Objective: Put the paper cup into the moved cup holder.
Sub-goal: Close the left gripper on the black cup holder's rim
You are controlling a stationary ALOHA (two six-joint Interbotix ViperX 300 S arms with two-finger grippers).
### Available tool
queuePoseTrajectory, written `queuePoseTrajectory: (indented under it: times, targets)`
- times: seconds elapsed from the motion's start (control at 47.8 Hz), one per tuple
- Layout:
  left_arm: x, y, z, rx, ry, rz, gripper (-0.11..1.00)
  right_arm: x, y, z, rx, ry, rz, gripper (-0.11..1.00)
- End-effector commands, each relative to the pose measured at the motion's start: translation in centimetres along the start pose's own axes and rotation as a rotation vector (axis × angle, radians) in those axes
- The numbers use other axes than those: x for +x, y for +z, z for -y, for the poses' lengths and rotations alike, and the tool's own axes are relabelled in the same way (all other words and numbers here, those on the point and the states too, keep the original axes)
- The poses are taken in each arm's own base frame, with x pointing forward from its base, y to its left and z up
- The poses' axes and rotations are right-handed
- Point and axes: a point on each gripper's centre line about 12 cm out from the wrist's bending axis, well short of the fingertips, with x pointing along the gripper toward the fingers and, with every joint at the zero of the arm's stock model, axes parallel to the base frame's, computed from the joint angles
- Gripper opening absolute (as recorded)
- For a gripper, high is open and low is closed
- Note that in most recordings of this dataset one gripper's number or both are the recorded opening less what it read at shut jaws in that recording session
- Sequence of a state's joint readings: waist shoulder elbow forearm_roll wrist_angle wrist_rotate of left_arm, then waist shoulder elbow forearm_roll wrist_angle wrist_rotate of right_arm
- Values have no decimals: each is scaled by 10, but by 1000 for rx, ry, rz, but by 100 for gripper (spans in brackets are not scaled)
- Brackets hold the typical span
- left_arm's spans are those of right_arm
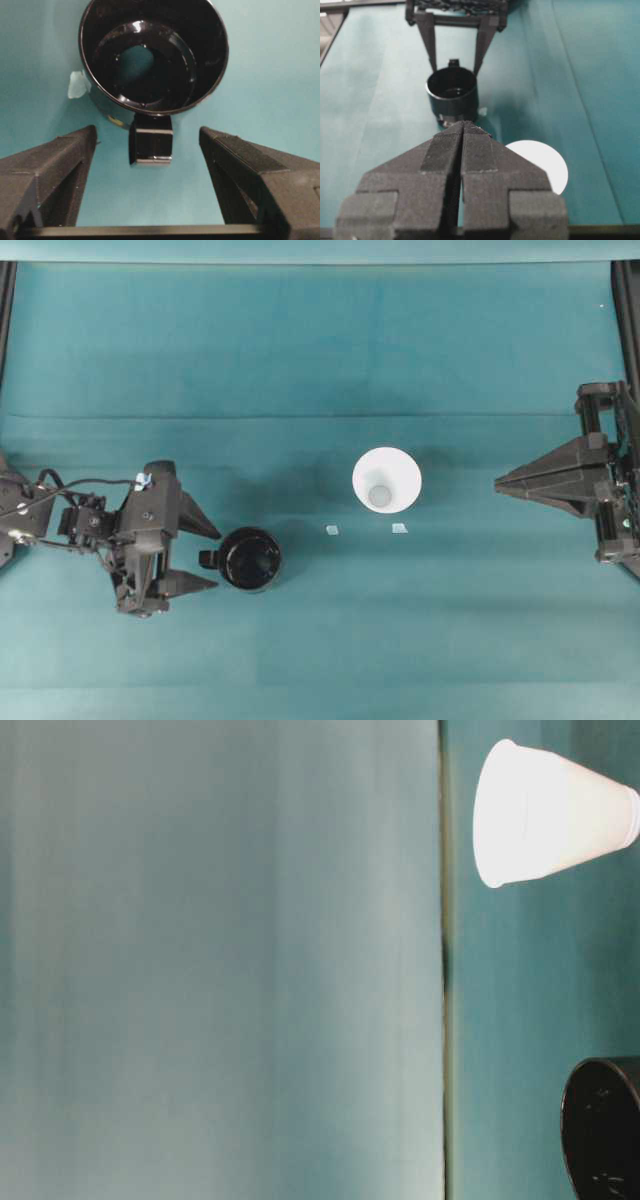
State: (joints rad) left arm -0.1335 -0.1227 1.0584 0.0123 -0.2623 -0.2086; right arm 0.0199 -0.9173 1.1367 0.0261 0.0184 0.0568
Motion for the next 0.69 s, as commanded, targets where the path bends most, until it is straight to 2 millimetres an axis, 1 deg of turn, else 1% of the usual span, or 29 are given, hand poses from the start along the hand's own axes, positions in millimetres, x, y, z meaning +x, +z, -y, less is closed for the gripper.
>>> queuePoseTrajectory:
  times: [0.0, 0.084, 0.167, 0.251, 0.314, 0.376, 0.606, 0.669]
  targets:
    - [1, 7, 0, -1, -1, 20, 77, 1, 9, 0, 13, 0, 22, -4]
    - [1, 8, 0, -1, -1, 22, 69, 1, 8, 0, 11, 0, 20, -4]
    - [1, 7, 0, -1, -1, 19, 57, 1, 9, 0, 13, 0, 22, -4]
    - [1, 6, 0, 2, -1, 17, 43, 1, 8, 0, 13, 0, 20, -4]
    - [1, 5, 0, 8, 0, 13, 28, 1, 9, 0, 11, -1, 22, -4]
    - [1, 6, 0, 11, 0, 14, 20, 1, 9, 0, 11, -1, 20, -4]
    - [2, 9, 1, 32, -3, 23, 19, 1, 8, 0, 11, 0, 20, -4]
    - [2, 15, 2, 45, -4, 38, 19, 1, 9, 0, 11, -1, 20, -4]
